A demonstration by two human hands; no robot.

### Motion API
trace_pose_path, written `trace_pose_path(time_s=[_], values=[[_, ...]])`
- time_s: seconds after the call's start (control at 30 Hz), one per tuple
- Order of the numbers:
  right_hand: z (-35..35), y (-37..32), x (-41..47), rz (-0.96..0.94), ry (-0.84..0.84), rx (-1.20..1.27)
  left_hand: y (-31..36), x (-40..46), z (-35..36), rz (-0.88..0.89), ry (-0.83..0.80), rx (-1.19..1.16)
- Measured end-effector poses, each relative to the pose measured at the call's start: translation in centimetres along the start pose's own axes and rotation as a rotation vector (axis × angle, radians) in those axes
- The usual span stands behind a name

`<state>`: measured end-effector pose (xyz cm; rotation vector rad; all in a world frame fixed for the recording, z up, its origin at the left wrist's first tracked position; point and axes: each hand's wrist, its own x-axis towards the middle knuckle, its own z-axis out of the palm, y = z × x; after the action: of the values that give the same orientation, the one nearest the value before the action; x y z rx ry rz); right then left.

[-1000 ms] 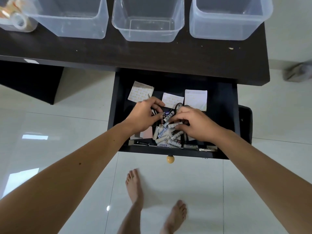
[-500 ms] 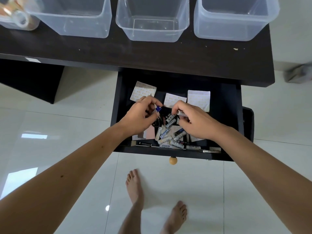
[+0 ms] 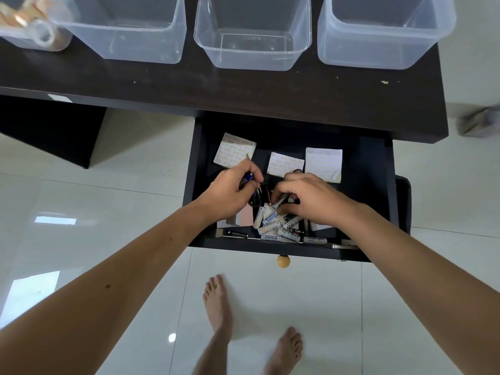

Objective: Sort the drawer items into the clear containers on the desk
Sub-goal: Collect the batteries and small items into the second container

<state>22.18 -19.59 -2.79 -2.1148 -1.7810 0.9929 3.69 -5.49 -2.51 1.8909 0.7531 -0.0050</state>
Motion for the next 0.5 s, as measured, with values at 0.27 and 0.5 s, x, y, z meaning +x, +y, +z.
trace_pose_path(time_s=[0.27, 0.5], values=[[-0.4, 0.2, -0.8, 0.016, 0.088, 0.131, -0.7, 0.7, 0.3, 0.046, -0.059, 0.159], [-1.0, 0.4, -3.1, 0.116, 0.142, 0.268, -0.8, 1.2, 0.6, 0.092, -0.114, 0.396]])
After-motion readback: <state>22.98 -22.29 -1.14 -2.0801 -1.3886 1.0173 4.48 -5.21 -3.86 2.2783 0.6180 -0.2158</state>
